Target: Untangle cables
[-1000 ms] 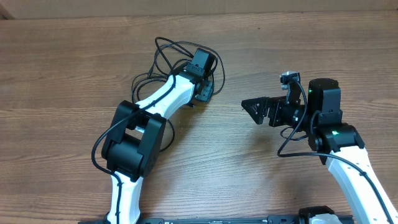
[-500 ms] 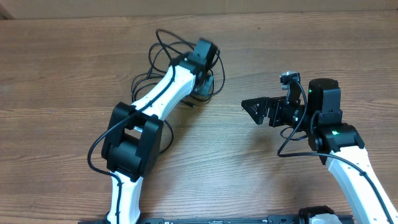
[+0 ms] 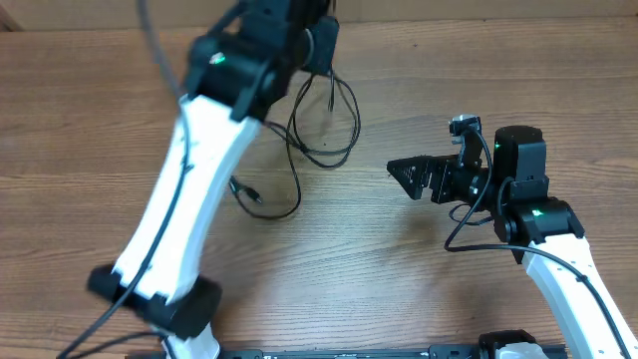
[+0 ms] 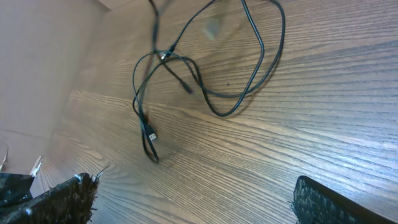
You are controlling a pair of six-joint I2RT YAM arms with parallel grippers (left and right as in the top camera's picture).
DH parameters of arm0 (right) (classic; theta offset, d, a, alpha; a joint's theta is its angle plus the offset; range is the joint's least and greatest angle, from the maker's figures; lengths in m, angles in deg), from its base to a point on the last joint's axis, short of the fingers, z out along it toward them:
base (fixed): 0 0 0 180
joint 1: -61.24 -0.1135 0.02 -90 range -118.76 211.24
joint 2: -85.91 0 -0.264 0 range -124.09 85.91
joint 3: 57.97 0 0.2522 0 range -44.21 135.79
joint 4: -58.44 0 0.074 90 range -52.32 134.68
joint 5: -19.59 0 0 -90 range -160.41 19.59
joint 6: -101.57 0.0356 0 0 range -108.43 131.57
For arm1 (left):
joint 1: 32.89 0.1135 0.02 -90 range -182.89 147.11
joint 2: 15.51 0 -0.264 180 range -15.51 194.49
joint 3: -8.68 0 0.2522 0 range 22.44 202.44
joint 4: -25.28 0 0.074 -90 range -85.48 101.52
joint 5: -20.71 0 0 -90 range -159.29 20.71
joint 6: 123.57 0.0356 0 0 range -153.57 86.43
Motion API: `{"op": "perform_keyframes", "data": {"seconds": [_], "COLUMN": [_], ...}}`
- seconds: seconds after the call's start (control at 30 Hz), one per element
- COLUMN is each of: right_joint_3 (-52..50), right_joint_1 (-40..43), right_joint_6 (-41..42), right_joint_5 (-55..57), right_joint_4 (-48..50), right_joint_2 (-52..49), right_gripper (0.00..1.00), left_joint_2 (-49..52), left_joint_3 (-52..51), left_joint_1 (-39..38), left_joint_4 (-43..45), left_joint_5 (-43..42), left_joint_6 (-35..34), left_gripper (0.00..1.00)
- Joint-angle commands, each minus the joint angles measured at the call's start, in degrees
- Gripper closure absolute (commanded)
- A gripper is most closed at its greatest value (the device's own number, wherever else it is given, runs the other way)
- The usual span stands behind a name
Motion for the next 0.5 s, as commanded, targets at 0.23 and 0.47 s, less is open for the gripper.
{"op": "perform_keyframes", "data": {"seconds": [0.23, 0.47], "right_joint_3": [0.6, 0.6], "right_joint_1": [0.0, 0.0], "right_joint_6": [0.2, 0.2], "right_joint_5": [0.1, 0.1], "right_joint_4": [0.3, 0.3], "right_joint_2": [0.8, 0.8], "right_gripper": [0.0, 0.0], "left_joint_2": [-13.6, -16.9], "left_joint_3": [2.5, 2.5], "left_joint_1": [0.8, 0.8], "left_joint_4": [4.3, 7.9], "left_joint_5": [3.5, 7.5], "left_joint_6": [-5.7, -7.3], "left_gripper": [0.96, 0.96]}}
